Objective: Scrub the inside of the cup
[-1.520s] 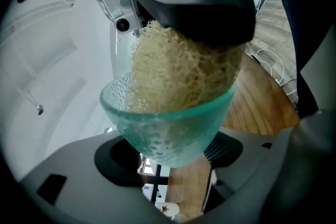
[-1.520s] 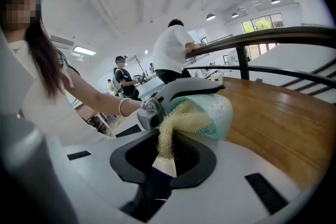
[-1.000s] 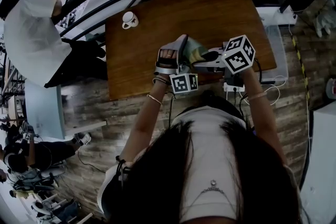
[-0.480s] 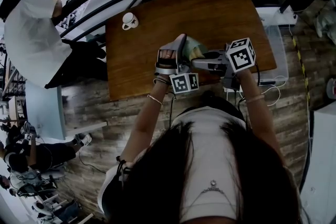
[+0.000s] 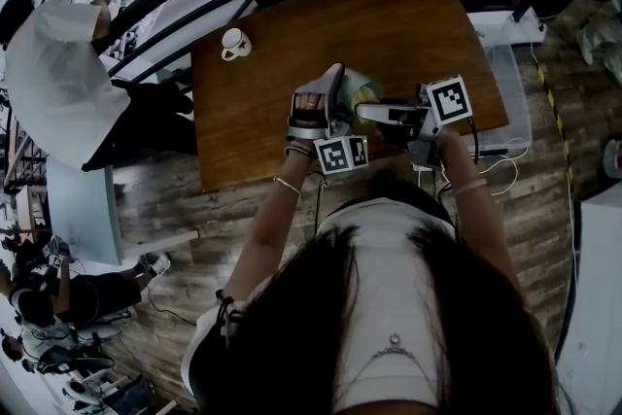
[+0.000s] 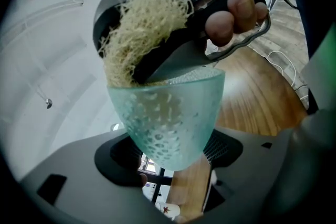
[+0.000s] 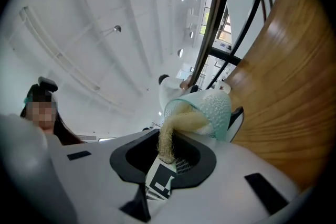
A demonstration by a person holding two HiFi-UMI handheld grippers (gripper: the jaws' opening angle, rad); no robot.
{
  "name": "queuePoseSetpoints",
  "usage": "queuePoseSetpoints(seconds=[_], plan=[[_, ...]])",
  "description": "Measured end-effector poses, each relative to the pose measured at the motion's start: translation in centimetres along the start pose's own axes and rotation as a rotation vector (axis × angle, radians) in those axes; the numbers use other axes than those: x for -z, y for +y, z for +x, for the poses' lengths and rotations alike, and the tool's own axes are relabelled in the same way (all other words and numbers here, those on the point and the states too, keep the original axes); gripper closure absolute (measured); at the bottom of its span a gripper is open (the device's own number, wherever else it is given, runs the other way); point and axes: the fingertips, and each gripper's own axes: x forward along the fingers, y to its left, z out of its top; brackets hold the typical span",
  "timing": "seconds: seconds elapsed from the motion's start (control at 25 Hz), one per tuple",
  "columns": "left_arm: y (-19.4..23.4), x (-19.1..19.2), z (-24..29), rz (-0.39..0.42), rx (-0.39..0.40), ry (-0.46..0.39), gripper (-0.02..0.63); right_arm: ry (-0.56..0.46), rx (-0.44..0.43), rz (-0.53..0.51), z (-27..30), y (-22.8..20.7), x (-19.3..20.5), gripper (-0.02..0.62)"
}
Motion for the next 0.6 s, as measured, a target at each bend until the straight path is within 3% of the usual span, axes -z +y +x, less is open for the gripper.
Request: queuePoseSetpoints(seconds=[0.32, 0.6], plan=[[0.7, -0.5, 0.2, -0.007, -0.017, -0.007, 0.256, -0.077, -0.077, 0.082, -0.5, 0.6, -1.0, 0.514], [1.0, 0.1, 0.2, -0.021, -0.011, 0.009, 0.256, -0.073, -0.046, 0.046, 0.1, 0.5, -1.1, 0.514]])
